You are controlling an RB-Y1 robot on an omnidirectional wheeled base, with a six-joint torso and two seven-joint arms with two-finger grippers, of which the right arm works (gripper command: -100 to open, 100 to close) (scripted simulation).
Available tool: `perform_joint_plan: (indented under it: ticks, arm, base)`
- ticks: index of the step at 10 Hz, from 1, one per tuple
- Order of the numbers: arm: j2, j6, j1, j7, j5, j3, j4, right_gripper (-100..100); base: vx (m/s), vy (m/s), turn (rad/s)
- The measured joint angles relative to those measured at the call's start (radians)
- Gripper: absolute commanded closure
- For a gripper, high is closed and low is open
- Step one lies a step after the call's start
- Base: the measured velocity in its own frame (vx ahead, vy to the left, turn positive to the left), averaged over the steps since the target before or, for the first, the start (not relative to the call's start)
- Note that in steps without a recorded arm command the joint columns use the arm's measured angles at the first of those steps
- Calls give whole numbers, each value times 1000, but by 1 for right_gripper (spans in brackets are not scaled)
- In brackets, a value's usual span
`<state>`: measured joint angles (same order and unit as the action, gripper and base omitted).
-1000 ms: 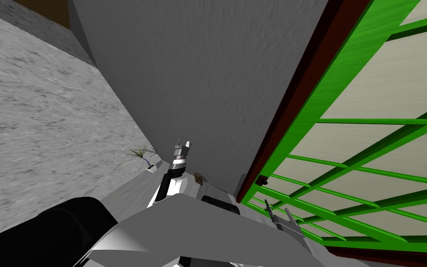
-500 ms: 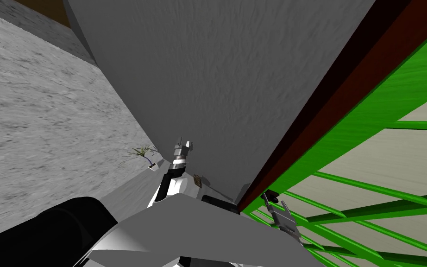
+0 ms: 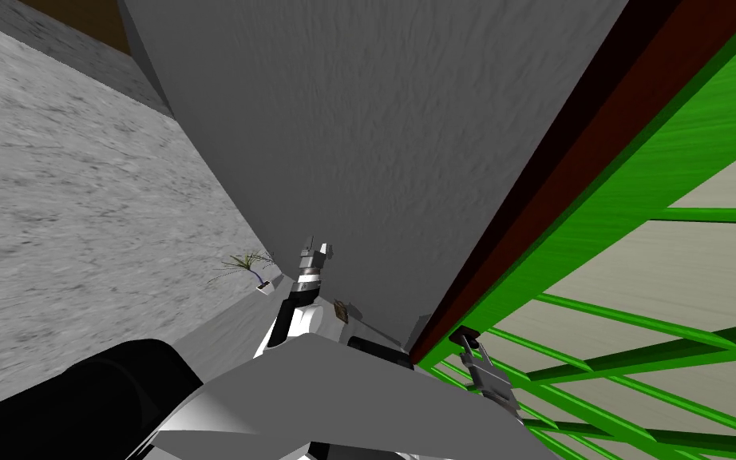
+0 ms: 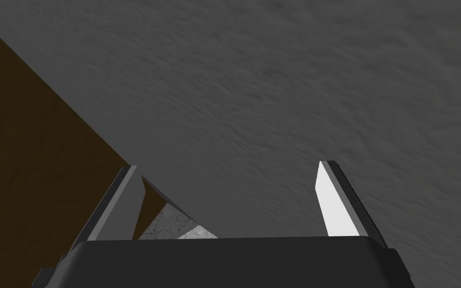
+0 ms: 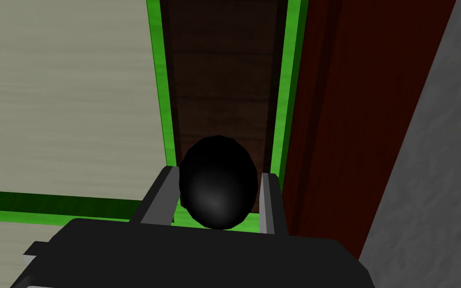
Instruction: Pull the door open
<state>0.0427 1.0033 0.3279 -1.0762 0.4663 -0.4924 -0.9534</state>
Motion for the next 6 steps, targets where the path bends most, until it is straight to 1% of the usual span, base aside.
perform_joint_plan:
  ticks: [1, 2, 6]
  arm:
    - [0, 0, 0, 0, 0, 0, 0, 100]
    - [2, -1, -1, 15, -5, 2, 1, 100]
    - [10, -4, -10, 97, -30, 13, 9, 100]
  base:
    - [-19, -3, 26]
    - [-37, -4, 39]
    - [-40, -5, 35]
